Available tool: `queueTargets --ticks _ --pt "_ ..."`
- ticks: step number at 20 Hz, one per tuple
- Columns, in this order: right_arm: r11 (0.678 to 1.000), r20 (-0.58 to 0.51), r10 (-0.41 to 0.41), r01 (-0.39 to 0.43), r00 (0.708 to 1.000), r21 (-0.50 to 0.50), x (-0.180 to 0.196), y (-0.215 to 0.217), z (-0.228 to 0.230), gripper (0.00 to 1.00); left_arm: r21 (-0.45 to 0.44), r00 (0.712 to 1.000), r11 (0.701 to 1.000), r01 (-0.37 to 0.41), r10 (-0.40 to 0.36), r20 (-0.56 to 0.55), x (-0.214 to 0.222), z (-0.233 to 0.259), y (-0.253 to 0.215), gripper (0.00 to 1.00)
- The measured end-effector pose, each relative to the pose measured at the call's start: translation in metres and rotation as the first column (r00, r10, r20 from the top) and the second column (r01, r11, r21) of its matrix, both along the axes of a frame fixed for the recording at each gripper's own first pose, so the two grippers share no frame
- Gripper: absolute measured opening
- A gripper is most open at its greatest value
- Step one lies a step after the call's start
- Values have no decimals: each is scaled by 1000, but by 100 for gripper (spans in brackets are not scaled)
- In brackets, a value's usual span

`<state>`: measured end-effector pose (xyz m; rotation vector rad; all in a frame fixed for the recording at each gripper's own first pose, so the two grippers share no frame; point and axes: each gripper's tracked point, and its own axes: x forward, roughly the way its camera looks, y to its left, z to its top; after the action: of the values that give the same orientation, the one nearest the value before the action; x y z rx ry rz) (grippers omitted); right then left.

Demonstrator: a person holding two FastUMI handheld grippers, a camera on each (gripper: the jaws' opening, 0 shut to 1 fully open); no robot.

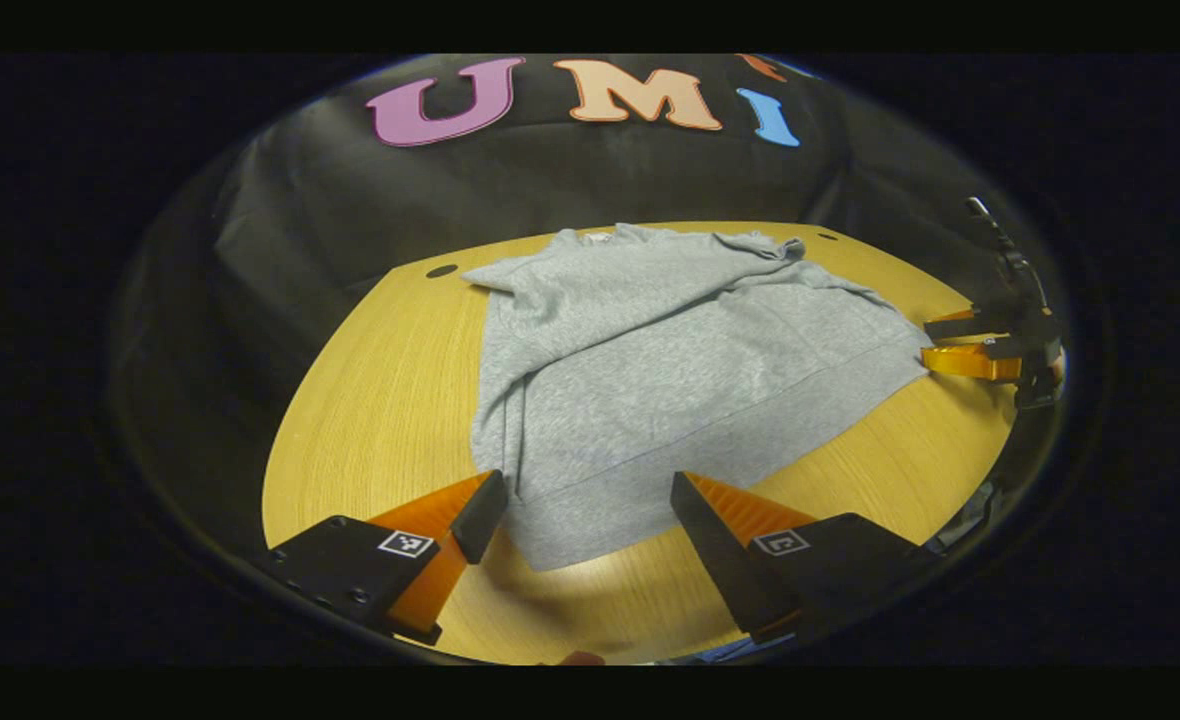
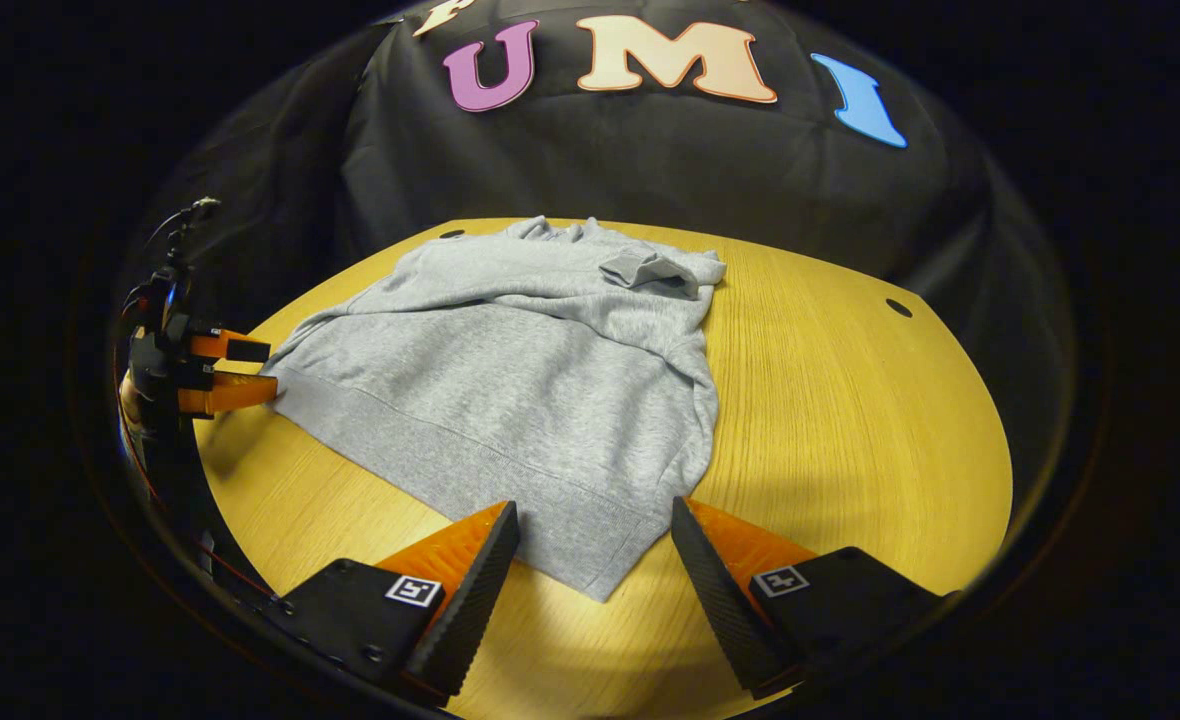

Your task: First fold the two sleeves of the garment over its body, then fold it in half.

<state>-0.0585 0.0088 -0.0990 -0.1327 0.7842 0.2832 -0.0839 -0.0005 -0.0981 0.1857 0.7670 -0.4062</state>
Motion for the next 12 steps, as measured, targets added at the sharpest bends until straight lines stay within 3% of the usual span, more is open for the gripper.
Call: queueTargets --ticks 5,7,8,9,11,12 --pt "1000 -19 1 -1 1000 13 0 0 -2 95 -35 1000 999 -7 6 -22 -1 -1 -1 100" --pt "999 -15 26 -26 1000 33 -1 10 -3 89 -41 1000 999 -4 3 -22 -1 0 -3 99" --pt "999 -8 35 -35 999 30 -2 12 -3 71 -46 1000 999 -1 0 -21 -2 0 -4 96" --pt "998 -11 49 -49 999 41 -5 17 -2 64 -54 1000 999 3 -4 -16 -3 0 -6 93" --pt "998 -9 49 -48 999 41 -5 18 -4 43 -54 999 998 33 -33 -9 -5 0 -8 79" --pt "996 -18 61 -59 998 68 -7 24 -5 40 -61 999 997 38 -38 -7 -5 1 -10 75"
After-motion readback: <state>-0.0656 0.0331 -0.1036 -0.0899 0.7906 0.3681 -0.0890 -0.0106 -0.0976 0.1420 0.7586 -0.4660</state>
